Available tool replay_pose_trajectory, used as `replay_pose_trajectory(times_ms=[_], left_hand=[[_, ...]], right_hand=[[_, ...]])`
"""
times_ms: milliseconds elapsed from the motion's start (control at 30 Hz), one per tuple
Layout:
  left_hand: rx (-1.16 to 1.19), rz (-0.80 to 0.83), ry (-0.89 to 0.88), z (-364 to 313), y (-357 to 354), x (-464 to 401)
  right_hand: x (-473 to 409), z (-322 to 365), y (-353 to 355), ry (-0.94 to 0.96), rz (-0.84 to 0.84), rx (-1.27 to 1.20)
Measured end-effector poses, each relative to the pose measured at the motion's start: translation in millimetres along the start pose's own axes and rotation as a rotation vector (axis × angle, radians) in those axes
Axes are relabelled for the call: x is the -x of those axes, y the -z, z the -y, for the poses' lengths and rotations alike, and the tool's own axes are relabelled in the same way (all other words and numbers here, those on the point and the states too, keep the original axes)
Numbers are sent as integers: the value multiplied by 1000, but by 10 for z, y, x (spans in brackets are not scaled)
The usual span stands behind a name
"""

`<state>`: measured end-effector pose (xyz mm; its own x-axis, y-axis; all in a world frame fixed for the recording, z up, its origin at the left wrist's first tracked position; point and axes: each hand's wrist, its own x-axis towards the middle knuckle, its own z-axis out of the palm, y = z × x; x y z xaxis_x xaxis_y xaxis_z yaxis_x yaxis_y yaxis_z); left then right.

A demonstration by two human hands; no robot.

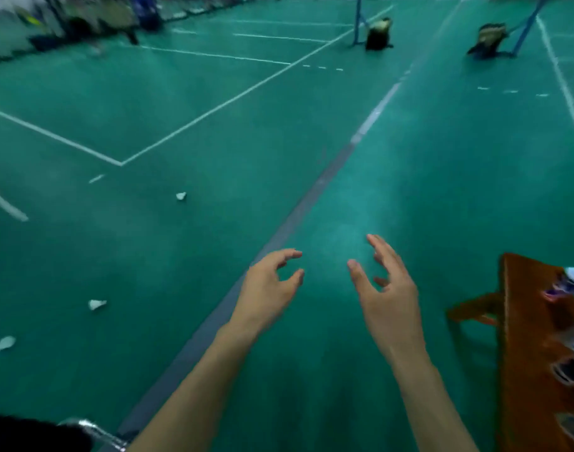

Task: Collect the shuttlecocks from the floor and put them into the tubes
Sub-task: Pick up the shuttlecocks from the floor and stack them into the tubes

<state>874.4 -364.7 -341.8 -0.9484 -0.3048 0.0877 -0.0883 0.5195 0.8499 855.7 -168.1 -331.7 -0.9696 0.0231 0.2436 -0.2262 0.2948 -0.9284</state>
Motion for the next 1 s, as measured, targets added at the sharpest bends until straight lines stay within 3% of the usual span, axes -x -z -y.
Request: replay_pose_trajectory(times_ms=[167, 400, 633, 733, 933, 1000], left_hand=[[-86, -208, 94, 180, 588, -128], [-149, -495, 269, 104, 728, -36], [-191, -637, 464, -124, 694, 68], [-222, -707, 543, -163, 843, 79], [-193, -911, 599, 102, 1296, -342], [-180, -931, 542, 322, 1481, -679]], right_hand=[[-533, 179, -707, 90, 236, -90], [-1125, 259, -1135, 181, 587, -215], [-1367, 252, -1434, 288, 866, -168], [-1381, 324, -1725, 246, 1003, -219], [-1677, 404, -2530, 275, 1129, -236], [-1923, 428, -2861, 303, 1134, -226]])
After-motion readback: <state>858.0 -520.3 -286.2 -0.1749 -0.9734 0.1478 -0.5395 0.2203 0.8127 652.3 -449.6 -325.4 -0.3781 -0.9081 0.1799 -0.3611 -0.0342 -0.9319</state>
